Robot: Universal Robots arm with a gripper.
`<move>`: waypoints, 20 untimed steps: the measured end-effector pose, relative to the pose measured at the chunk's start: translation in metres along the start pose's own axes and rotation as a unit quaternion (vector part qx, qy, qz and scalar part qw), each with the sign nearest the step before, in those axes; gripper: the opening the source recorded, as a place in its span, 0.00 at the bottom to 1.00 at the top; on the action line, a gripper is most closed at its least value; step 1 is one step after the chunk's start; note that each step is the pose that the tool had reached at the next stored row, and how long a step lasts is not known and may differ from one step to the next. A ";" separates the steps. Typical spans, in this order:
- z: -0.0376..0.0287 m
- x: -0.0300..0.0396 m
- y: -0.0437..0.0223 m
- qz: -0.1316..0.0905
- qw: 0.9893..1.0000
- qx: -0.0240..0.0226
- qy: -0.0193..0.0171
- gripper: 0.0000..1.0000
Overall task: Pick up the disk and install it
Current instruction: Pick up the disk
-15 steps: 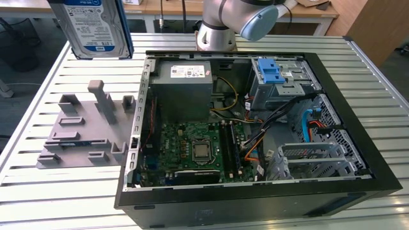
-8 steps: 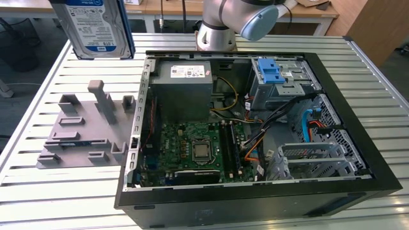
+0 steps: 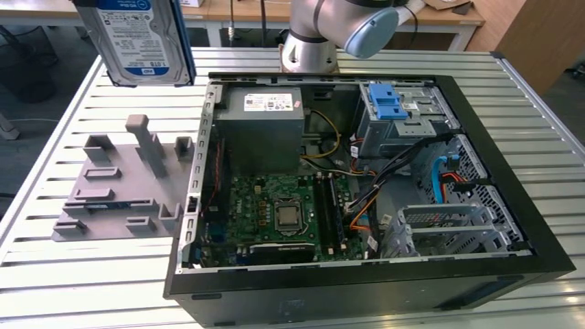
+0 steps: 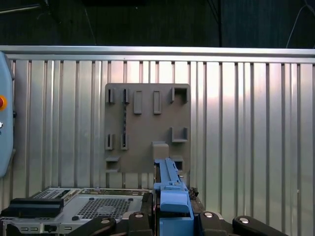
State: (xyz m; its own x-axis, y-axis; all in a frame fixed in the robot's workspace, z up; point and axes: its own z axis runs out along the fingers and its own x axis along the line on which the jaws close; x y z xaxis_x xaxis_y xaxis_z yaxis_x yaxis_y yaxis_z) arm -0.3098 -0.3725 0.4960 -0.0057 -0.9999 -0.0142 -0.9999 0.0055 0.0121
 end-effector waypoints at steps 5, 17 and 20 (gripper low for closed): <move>0.0001 0.0006 -0.0002 0.000 1.000 0.000 0.000 0.36; 0.0006 0.0017 -0.0016 0.000 1.000 0.000 0.000 0.36; 0.0006 0.0020 -0.0024 0.000 1.000 0.000 0.000 0.36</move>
State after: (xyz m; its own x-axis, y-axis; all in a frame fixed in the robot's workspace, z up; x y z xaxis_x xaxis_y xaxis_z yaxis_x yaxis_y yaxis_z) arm -0.3075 -0.3746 0.4953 -0.0056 -0.9999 -0.0142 -0.9999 0.0055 0.0122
